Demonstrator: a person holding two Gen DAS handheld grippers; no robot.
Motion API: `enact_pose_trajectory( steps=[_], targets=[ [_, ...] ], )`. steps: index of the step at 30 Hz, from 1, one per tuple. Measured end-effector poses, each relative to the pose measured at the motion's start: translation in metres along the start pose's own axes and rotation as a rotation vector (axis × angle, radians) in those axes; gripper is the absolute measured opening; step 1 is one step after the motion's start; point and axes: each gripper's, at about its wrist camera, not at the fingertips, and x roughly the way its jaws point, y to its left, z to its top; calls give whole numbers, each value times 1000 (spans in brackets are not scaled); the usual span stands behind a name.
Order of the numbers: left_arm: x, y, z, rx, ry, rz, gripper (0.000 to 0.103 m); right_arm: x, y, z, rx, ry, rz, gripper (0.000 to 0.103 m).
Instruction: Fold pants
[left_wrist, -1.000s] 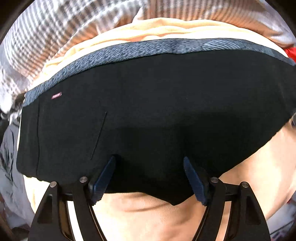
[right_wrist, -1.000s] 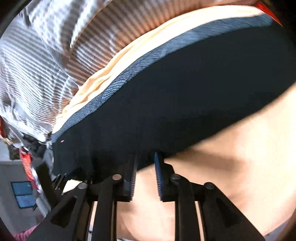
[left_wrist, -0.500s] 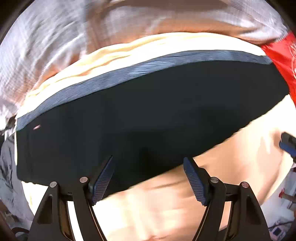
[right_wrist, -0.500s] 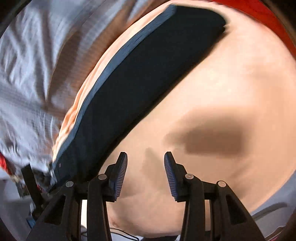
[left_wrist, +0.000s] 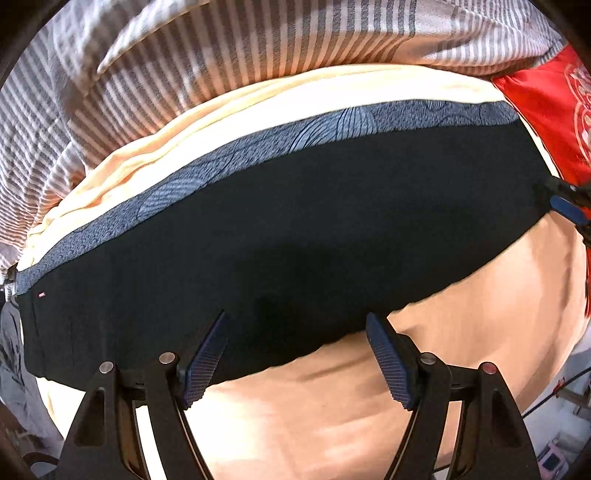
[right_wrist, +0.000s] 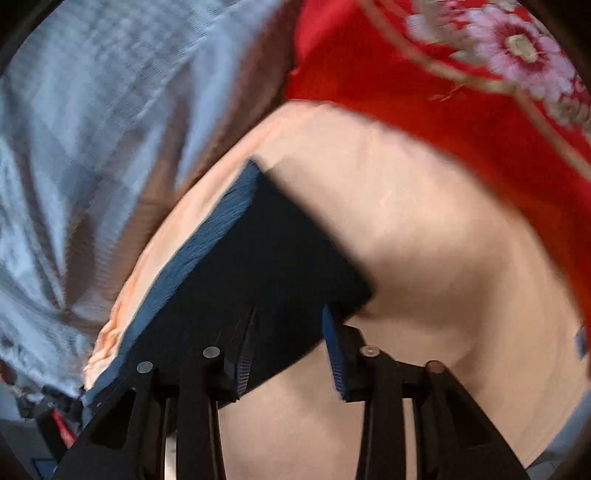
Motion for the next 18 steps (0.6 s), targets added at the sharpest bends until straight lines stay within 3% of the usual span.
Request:
enact_pose_trajectory(
  steps=[2,4,7,10,13,18],
  targets=[
    [1,-9,7,-21,-9,-1,77,-18,-18,2,67,-46,36,39],
    [2,-15,17,-44,-23,-8,77,-21,-35,-2,127,-22,129,49],
    [2,-27,33,-71,-50,-13,77,-8,-51,-18,183,64,242,49],
    [18,-28,51,-83,-64,-12,77,6,-49,-30,186,96,314,49],
    [33,-37,55,-79,-48,17,77,21,-48,-32,224,101,374,49],
    [44,-30,51,-106,-52,-17,78,30,-46,-20,264,59,455,51]
  ],
)
